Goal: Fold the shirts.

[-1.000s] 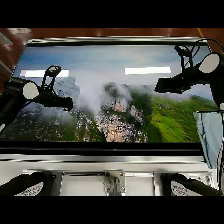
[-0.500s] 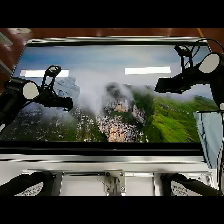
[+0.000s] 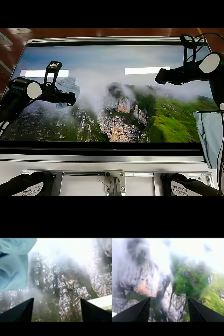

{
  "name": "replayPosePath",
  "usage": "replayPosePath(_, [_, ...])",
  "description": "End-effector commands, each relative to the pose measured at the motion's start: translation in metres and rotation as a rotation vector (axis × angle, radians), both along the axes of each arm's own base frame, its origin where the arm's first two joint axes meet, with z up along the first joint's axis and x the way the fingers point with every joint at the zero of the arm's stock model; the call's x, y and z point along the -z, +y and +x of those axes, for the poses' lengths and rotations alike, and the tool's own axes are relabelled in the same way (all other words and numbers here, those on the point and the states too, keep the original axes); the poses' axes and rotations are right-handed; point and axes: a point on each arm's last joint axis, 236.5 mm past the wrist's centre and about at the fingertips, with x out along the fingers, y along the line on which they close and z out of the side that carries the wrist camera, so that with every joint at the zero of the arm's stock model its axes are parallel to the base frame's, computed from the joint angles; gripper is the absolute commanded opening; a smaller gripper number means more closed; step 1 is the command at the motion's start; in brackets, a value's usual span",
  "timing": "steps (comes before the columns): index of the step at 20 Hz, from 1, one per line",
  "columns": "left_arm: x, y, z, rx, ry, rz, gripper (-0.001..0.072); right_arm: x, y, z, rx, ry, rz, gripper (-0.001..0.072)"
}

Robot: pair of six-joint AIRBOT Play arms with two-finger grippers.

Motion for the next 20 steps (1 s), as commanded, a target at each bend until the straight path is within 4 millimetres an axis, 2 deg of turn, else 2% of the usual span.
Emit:
replayPosePath(1, [-0.006,-0.008,0.02,-0.003,-0.078,-0.033,0.0699,-0.008,0.005,0.008,0.008,-0.039,0.033,0.0591])
replayPosePath(5, [0.0,-0.006,0.021,0.01,-0.073,-0.012,0.0699,-0.006,0.005,0.006,0.005,-0.028,0.028,0.0591])
replayPosePath(7, [-0.008,0.004,0.037,0.039,-0.158,0.057,0.0699,-0.004,0.005,0.003,0.001,-0.017,0.025,0.0591])
replayPosePath(8, [-0.014,0.019,0.053,-0.022,-0.214,0.077,0.0699,-0.003,0.005,0.002,-0.002,-0.01,0.024,0.0591])
replayPosePath(10, [-0.012,0.058,0.081,-0.19,-0.212,0.072,0.07,0.0,0.006,-0.002,-0.01,0.011,0.022,0.0591])
replayPosePath(13, [0.019,0.116,0.123,-0.357,-0.101,0.054,0.0703,0.012,0.007,-0.008,-0.022,0.064,0.019,0.0591])
replayPosePath(15, [0.05,0.138,0.144,-0.435,0.002,0.015,0.0709,0.023,0.007,-0.012,-0.03,0.106,0.016,0.0591])
replayPosePath(16, [0.067,0.139,0.151,-0.46,0.058,-0.027,0.0709,0.028,0.007,-0.014,-0.034,0.127,0.015,0.0591])
replayPosePath(20, [0.12,0.12,0.165,-0.495,0.168,-0.16,0.0709,0.046,0.009,-0.027,-0.059,0.221,0.012,0.059])
